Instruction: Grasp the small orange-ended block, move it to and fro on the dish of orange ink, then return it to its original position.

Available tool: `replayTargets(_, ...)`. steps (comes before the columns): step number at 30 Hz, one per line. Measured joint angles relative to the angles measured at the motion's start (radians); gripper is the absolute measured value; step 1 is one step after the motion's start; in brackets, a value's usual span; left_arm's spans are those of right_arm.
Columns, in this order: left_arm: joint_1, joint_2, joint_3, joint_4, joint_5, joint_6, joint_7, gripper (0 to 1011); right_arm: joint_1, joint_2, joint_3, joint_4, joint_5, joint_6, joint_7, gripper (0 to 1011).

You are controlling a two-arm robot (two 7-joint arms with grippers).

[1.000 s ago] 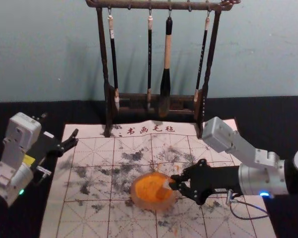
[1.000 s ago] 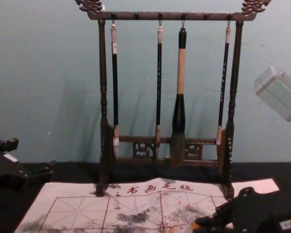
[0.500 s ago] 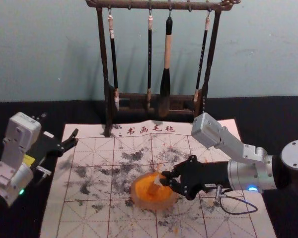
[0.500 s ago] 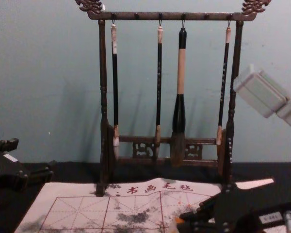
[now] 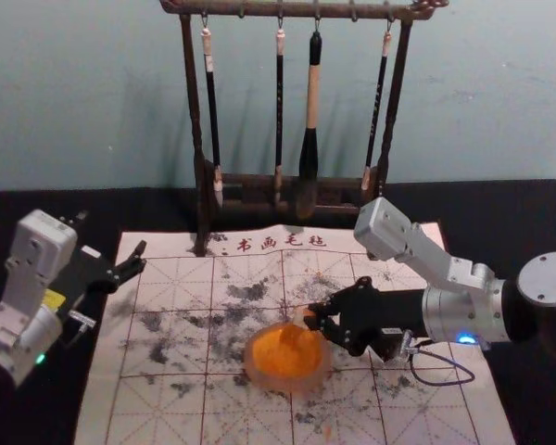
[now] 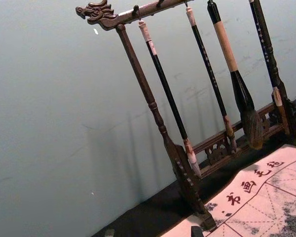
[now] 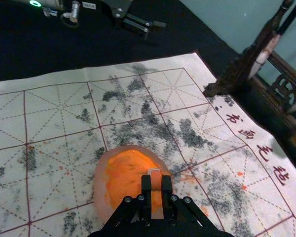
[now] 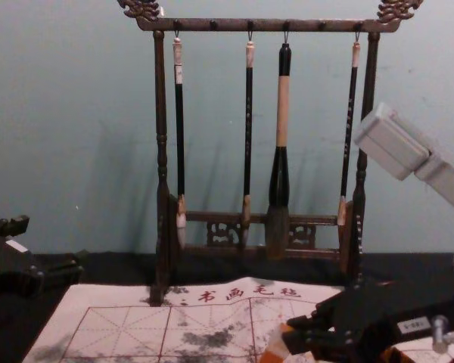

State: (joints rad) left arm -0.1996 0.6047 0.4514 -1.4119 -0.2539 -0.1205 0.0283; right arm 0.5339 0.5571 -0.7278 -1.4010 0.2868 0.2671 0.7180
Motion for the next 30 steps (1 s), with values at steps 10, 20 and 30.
replayTargets(10,0.0,0.0,0.0,0.0,0.0,0.0,0.0,1001,-0.005,0.015,0.009,-0.009,-0.008,0.013,0.0,95)
replayTargets(20,0.0,0.0,0.0,0.0,0.0,0.0,0.0,1001,-0.029,0.039,0.02,-0.047,-0.007,0.019,0.004,95)
replayTargets(30,0.0,0.0,0.0,0.0,0.0,0.0,0.0,1001,-0.047,0.052,0.027,-0.074,0.005,0.022,0.006,95)
